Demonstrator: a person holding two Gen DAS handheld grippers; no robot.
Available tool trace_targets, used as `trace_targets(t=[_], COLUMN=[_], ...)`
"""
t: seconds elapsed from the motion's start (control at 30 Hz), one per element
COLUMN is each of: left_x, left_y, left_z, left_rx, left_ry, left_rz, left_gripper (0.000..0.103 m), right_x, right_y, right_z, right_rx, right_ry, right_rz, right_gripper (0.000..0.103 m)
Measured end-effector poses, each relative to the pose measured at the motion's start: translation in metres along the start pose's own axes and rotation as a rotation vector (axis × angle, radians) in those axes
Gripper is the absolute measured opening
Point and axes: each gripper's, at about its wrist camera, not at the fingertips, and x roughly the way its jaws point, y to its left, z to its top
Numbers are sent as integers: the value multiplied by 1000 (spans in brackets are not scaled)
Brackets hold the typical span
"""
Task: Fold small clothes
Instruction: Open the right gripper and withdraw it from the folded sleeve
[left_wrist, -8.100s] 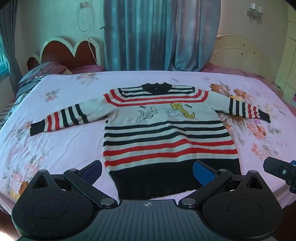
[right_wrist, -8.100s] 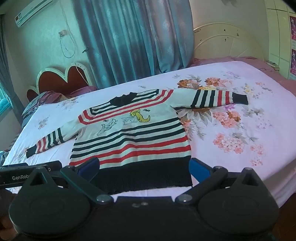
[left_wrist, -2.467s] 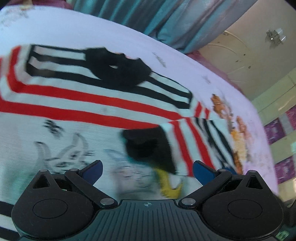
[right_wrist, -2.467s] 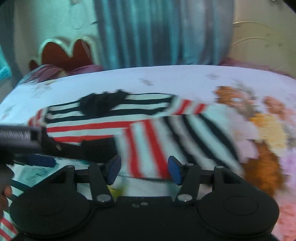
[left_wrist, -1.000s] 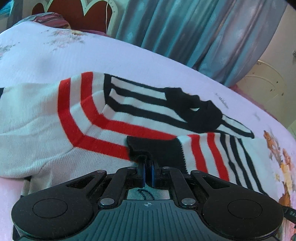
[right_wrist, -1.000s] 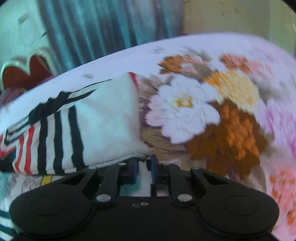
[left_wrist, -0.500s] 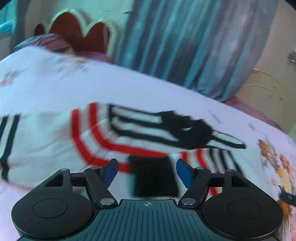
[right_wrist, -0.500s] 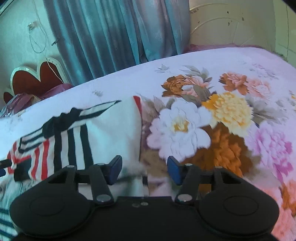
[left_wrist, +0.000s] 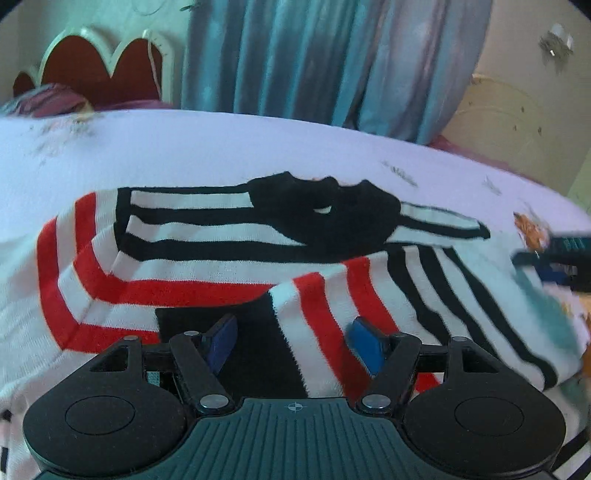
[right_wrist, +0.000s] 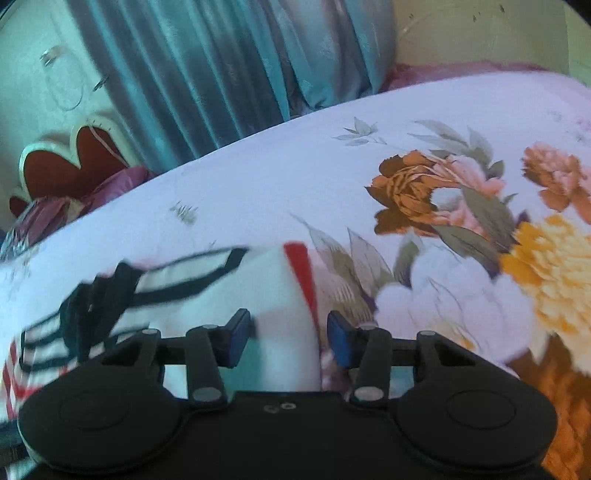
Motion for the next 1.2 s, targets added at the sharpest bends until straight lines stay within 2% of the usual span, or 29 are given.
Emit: trace_targets(t=[0.13, 0.2, 0.3, 0.37, 0.43, 0.5, 0.53, 0.6, 0.7, 0.77, 0.83, 0.9, 1.0, 1.07, 1.2], left_x=[0, -2, -1, 0, -1, -6, -9, -11, 0, 1, -2, -9, -22, -30, -43], left_y=[-1, -4, -5, -4, -4, -3, -2, -3, 0, -1, 0, 4, 15, 23, 45], left_z=[0, -1, -1, -1, 2, 7, 9, 9, 5, 3, 5, 8, 6, 3, -3], left_rx=[-1, 11, 24, 27, 20, -7, -18, -17, -10, 24, 28, 2, -13, -20, -63], left_ry=[-1, -1, 3, -1, 16, 14, 4, -13, 29, 16, 30, 38, 35, 39, 54], left_rz=[13, 21, 29, 27, 29, 29, 25, 20, 34, 35, 37, 36, 52, 64, 83], left_gripper=[68, 68, 68, 68, 68, 68, 68, 68, 68, 69, 70, 70, 70, 71, 76], right_x=[20, 20, 21, 22, 21, 11, 3, -10, -21, -21, -18, -11, -17, -31, -41], right_y=[-3, -3, -10, -10, 3, 10, 12, 20, 46, 66, 83, 89, 94, 101, 126], right_z=[11, 11, 8, 8, 7, 11, 12, 9, -8, -21, -38, -49, -55, -58, -74], right_rx=[25, 15, -2, -2, -85, -116, -110, -128, -191, -261, -336, -374, -382, -361, -381], right_ry=[14, 8, -25, -28, -22, -43, -71, -101, -85, -61, -38, -12, -10, -19, -17], right_rz=[13, 9, -51, -53, -87, -116, -116, -90, -14, 7, 5, -36, -59, -20, 33], right_gripper=[18, 13, 8, 9, 13, 30, 34, 35, 34, 33, 35, 36, 39, 39, 49])
